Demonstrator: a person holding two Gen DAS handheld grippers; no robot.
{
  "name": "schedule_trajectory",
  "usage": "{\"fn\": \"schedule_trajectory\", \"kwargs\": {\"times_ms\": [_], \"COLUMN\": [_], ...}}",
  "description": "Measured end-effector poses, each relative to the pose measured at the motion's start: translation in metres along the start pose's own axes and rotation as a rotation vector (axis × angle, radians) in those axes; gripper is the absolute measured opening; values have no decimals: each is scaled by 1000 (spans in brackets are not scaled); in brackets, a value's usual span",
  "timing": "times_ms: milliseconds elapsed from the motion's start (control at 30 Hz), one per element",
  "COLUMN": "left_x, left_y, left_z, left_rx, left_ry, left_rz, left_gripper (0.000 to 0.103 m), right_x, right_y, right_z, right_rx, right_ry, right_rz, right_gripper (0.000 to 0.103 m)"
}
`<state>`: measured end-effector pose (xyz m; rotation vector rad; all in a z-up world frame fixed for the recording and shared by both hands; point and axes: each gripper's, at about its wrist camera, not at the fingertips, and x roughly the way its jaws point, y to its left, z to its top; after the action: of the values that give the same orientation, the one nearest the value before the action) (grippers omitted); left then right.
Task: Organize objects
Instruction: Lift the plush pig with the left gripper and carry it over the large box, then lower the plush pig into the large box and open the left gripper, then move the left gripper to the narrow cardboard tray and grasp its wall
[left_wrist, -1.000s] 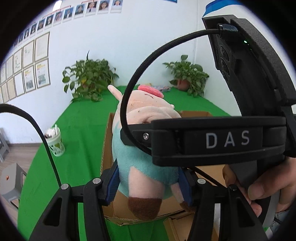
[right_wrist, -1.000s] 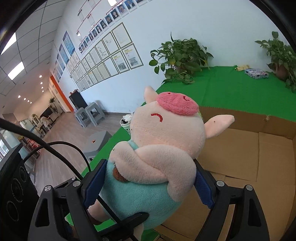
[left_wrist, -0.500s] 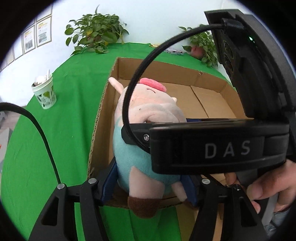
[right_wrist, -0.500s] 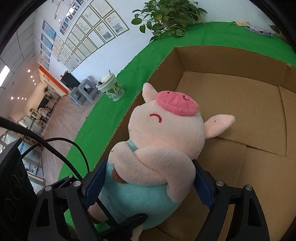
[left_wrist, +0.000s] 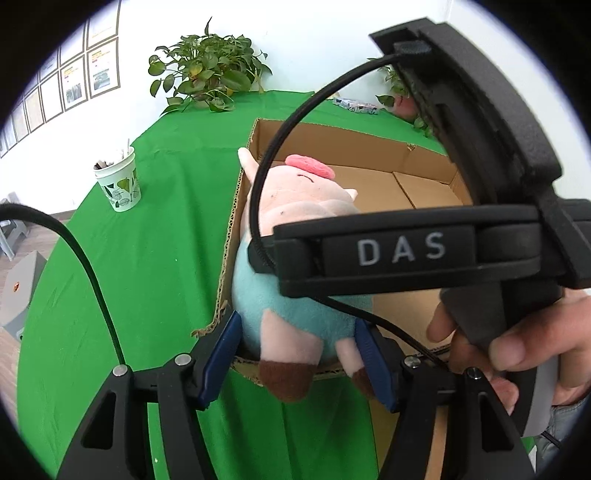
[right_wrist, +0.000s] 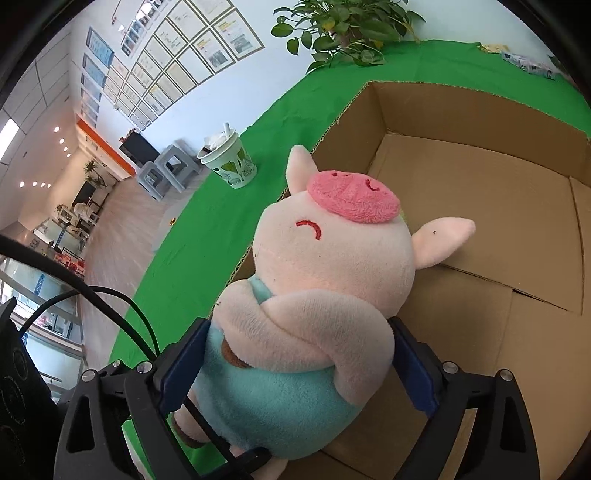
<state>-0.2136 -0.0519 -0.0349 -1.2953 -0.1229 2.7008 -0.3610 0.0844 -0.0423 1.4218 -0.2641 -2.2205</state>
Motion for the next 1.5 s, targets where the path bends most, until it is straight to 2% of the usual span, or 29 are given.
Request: {"fn": "schedule_trajectory", "kwargs": {"times_ms": [100,200,267,467,533,567,600,633,733,833,867,900,933,967,1000,1033,1067,1133,1167,1200,1233,1267,1300,1333,1400,1500], "left_x": [-10,-23,-34,-74,-90,-96,-102,-107,-116,-119,-119,-117,-116,-114,-110,-106,-102,-96,-94,-93,-92,-90,-89,-88,-88,-80], "left_y": [0,2,1,-16,-28,-32,-36,-40,-52,-55,-55,-56,-57,-57,-57,-57,-58,-61,-62,-62,-62,-61,-61,-60,-58,-58], "left_z": [-4,-6,-10,-31,-42,-47,-52,-58,-71,-79,-81,-81,-81,-81,-81,-80,-80,-82,-83,-84,-84,-84,-85,-86,-89,-91], "left_rx": [16,12,8,43,70,80,87,94,116,97,90,85,81,76,67,62,59,72,83,87,84,82,80,74,75,90], "left_ry": [-17,-45,-71,-177,-227,-252,-281,-308,-329,-316,-311,-302,-289,-269,-240,-206,-176,-158,-161,-169,-178,-179,-180,-186,-184,-144], "left_rz": [17,17,23,54,59,59,66,75,94,78,74,72,66,59,47,24,-2,-20,-24,-29,-25,-17,-15,-25,-60,-66], "left_gripper": [63,64,69,70,72,79,82,82,82,82,82,82,82,76,68,42,21,18,18,18,24,46,61,82,83,83], "right_x": [-15,-49,-76,-147,-170,-174,-171,-174,-186,-198,-202,-206,-209,-214,-216,-218,-219,-216,-211,-208,-206,-204,-202,-199,-197,-194], "right_y": [3,4,7,13,5,3,4,2,9,21,24,29,31,31,31,28,25,23,22,22,22,21,21,21,20,17], "right_z": [-1,-13,-24,-82,-115,-131,-147,-166,-207,-234,-242,-251,-260,-267,-275,-279,-282,-288,-288,-291,-293,-294,-295,-293,-295,-295], "right_rx": [-4,6,4,18,90,134,159,169,175,132,109,85,71,65,68,76,92,117,124,129,134,137,139,141,151,174], "right_ry": [-38,-110,-165,-318,-366,-370,-348,-337,-366,-395,-402,-411,-415,-415,-416,-415,-410,-394,-386,-385,-389,-388,-380,-372,-368,-369], "right_rz": [-42,-92,-121,-217,-182,-131,-73,-54,-90,-162,-202,-256,-299,-325,-347,-342,-333,-330,-340,-349,-355,-362,-384,-402,-418,-421], "right_gripper": [93,94,95,96,96,96,96,96,96,81,68,47,37,30,30,30,31,50,73,84,85,85,84,84,84,84]}}
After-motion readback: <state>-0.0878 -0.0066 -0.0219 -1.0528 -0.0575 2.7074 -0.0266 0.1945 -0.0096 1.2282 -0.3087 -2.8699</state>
